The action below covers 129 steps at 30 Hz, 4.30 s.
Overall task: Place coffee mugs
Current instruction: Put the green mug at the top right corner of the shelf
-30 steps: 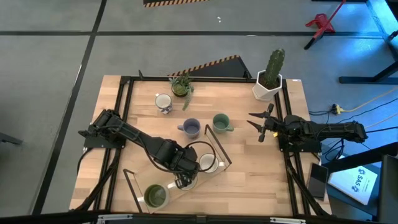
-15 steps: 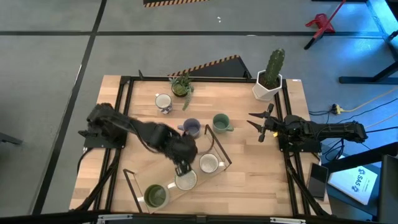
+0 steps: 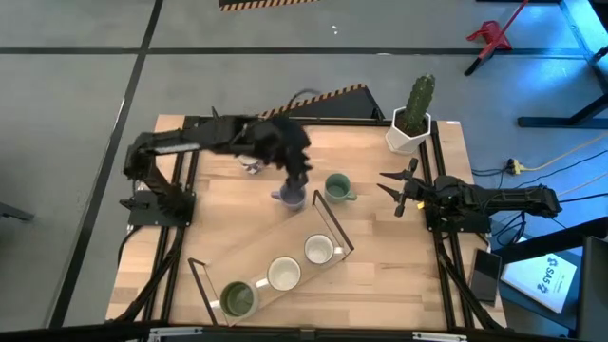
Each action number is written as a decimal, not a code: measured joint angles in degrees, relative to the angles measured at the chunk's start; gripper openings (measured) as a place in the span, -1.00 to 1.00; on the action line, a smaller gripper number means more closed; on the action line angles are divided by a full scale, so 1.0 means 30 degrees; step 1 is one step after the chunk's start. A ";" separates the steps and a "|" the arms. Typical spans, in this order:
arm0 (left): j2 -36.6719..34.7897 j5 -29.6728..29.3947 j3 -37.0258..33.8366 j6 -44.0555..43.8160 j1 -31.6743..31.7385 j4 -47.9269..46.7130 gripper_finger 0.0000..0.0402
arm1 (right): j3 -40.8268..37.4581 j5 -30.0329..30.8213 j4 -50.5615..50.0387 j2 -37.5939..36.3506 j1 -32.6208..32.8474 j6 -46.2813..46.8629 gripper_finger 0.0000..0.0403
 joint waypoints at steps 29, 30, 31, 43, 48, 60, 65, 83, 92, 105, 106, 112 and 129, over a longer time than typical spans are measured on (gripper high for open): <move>0.8675 0.3072 -0.0029 0.3011 0.2875 0.4027 -0.34 | -0.0004 0.2080 0.0160 -0.0007 0.0000 0.0087 -0.29; 0.8858 0.3069 -0.0029 0.3009 0.2861 0.4044 -0.34 | -0.0004 0.2080 0.0162 -0.0007 0.0000 0.0087 -0.29; 0.9049 0.3044 -0.0029 0.3004 0.2845 0.4024 -0.34 | -0.0004 0.2080 0.0160 -0.0007 0.0000 0.0087 -0.29; 1.0064 0.3350 -0.0044 0.3011 0.2717 0.3863 -0.50 | -0.0004 0.2087 0.0160 -0.0007 0.0000 0.0087 -0.29; 1.0052 0.2907 -0.0044 0.3207 0.2593 0.3784 -0.92 | -0.0004 0.2080 0.0163 -0.0007 0.0000 0.0087 -0.29; 0.9987 0.1354 0.0831 0.2891 0.2417 0.4454 -0.94 | 0.0004 0.2080 0.0160 -0.0007 0.0000 0.0087 -0.29; 0.9892 0.1241 0.2575 0.2812 0.2491 0.3474 -0.94 | 0.0000 0.2073 0.0167 -0.0004 0.0000 0.0087 -0.29; 0.3210 -0.2123 0.7519 -0.1995 0.0361 -0.8007 -0.94 | 0.0004 0.2014 0.0160 0.0438 0.0000 -0.0066 -0.29; 0.1167 -0.4988 0.6638 -0.9419 -0.3364 -1.1503 -0.94 | -0.0004 0.2007 0.0175 0.0889 0.0000 0.0182 -0.29; 0.1025 -0.4816 -0.1643 -1.7571 -0.6074 -0.9301 -0.94 | -0.0002 0.2000 0.0168 0.0997 0.0000 0.0226 -0.29; 0.1002 -0.4817 -0.2221 -1.7675 -0.6015 -0.8670 -0.94 | -0.0004 0.2000 0.0168 0.0998 0.0000 0.0226 -0.29; 0.0989 -0.4569 -0.4528 -1.8507 -0.5673 -0.4844 -0.94 | -0.0004 0.2000 0.0168 0.0998 0.0000 0.0226 -0.29; 0.1033 -0.4571 -0.6280 -1.9792 -0.5391 -0.1314 -0.94 | -0.0001 0.1992 0.0168 0.0998 0.0000 0.0221 -0.29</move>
